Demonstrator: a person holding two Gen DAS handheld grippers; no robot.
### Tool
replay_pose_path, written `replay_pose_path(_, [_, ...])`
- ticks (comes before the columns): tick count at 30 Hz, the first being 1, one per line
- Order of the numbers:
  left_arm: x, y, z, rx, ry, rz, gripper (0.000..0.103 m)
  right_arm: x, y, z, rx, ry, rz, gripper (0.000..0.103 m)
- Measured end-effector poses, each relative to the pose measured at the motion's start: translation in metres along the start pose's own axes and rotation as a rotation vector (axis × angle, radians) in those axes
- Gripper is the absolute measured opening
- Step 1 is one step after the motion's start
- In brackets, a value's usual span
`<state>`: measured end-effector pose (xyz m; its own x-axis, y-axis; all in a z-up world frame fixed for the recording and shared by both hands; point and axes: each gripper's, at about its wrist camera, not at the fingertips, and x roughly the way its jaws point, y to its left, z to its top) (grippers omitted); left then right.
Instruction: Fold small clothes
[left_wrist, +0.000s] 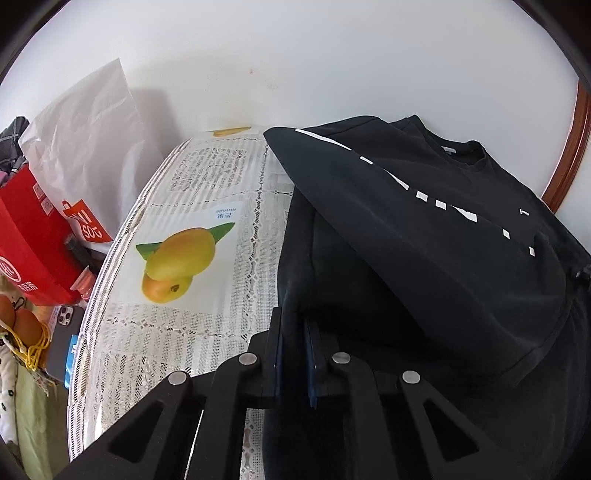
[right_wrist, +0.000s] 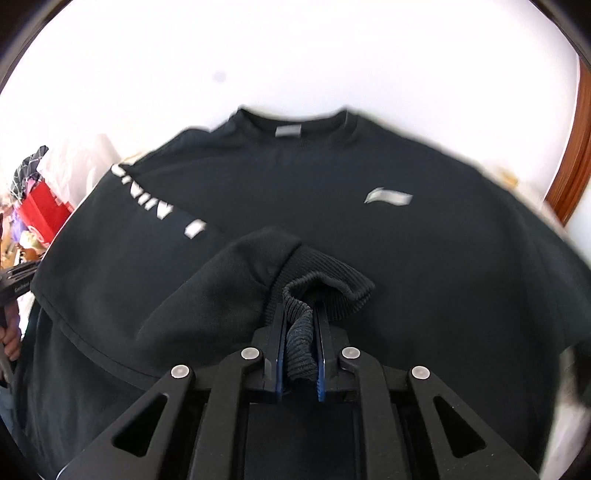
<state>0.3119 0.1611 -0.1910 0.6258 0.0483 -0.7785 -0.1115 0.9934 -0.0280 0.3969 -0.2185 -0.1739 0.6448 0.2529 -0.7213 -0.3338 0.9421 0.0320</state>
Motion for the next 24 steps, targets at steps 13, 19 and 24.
replay_pose_path(13, [0.001, 0.027, -0.004, -0.135, 0.018, -0.1, 0.008, -0.03, -0.098, 0.045, 0.203, -0.108, -0.185, 0.013])
replay_pose_path(19, [-0.001, 0.021, -0.005, -0.099, 0.027, -0.072, 0.012, -0.002, -0.102, 0.017, 0.19, 0.051, -0.237, 0.027])
replay_pose_path(24, [-0.019, 0.018, -0.003, -0.08, -0.003, -0.102, 0.022, -0.009, -0.106, -0.002, 0.17, 0.085, -0.291, 0.032])
